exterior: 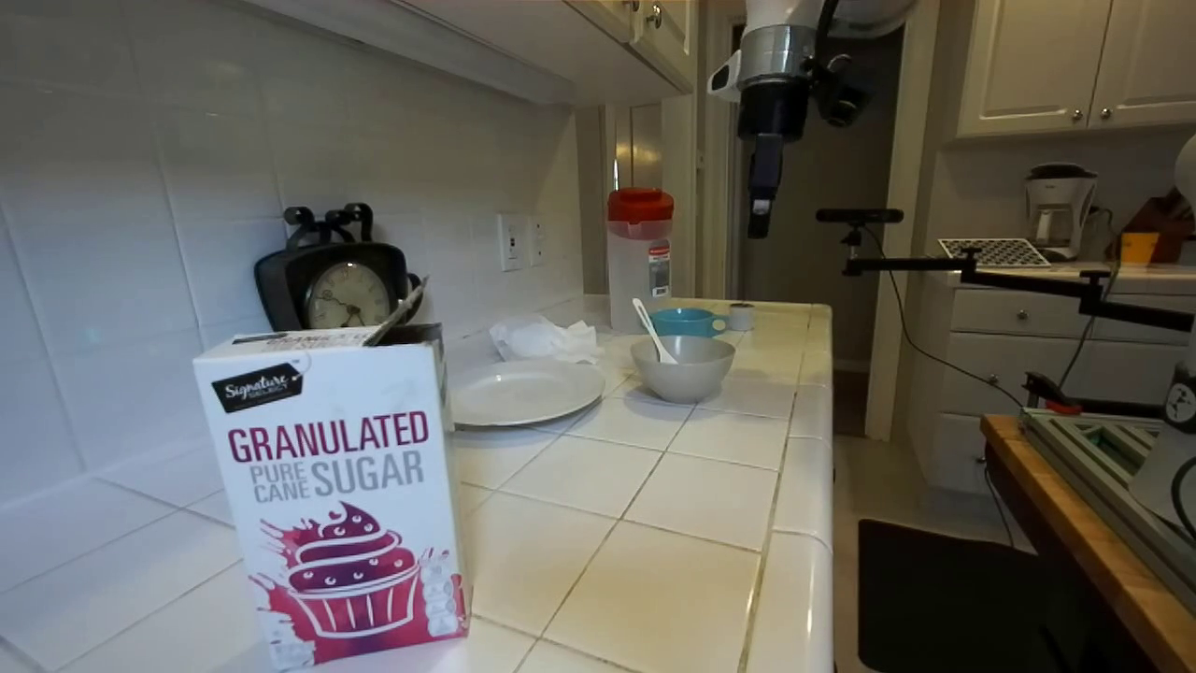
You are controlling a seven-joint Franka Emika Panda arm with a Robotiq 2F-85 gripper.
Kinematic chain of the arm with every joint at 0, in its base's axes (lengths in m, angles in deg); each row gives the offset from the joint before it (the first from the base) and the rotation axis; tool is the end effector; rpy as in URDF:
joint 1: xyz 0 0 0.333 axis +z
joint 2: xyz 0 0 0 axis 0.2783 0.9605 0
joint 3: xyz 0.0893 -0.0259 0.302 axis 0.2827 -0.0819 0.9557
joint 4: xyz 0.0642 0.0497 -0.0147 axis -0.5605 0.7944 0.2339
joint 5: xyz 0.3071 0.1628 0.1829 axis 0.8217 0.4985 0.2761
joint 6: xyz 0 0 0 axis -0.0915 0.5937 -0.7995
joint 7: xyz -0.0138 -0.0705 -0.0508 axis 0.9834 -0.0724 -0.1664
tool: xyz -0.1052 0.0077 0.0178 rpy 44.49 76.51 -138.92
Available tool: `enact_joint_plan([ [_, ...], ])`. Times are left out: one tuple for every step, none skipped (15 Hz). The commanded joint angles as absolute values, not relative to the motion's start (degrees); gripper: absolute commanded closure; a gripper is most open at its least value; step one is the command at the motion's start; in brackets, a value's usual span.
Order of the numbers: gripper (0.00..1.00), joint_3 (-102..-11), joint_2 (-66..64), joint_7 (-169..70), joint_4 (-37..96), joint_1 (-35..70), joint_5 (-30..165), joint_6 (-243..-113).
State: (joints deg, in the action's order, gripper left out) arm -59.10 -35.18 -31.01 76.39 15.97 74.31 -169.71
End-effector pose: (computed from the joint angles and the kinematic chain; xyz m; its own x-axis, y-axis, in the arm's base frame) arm 0.4459 -0.0507 0.4308 0.9913 0.0828 0.1027 0.0904 -0.9934 -0.0713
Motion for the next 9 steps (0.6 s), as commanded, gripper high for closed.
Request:
enact_joint_plan([
  [0.00,-62.33,-35.42,-21.62,78.08,16.73,79.88,-175.66],
  [0.00,-62.79,-34.80,-21.18,77.86,16.07,79.49,-176.89],
  [0.00,-64.11,-34.17,-18.29,77.58,16.39,81.13,-177.94],
  [0.00,-65.13,-33.86,-16.04,77.61,16.67,82.55,-179.27],
  [0.00,-66.30,-33.26,-12.73,77.31,17.21,84.58,-180.47],
  [0.00,-66.92,-32.62,-10.42,77.02,17.52,86.09,-181.63],
  [0.00,-67.64,-32.02,-7.33,76.67,18.11,88.26,-182.57],
  [0.00,-68.11,-31.32,-4.59,76.39,18.57,90.45,-183.54],
  [0.00,-68.58,-30.58,-1.63,75.91,19.09,93.17,-184.01],
])
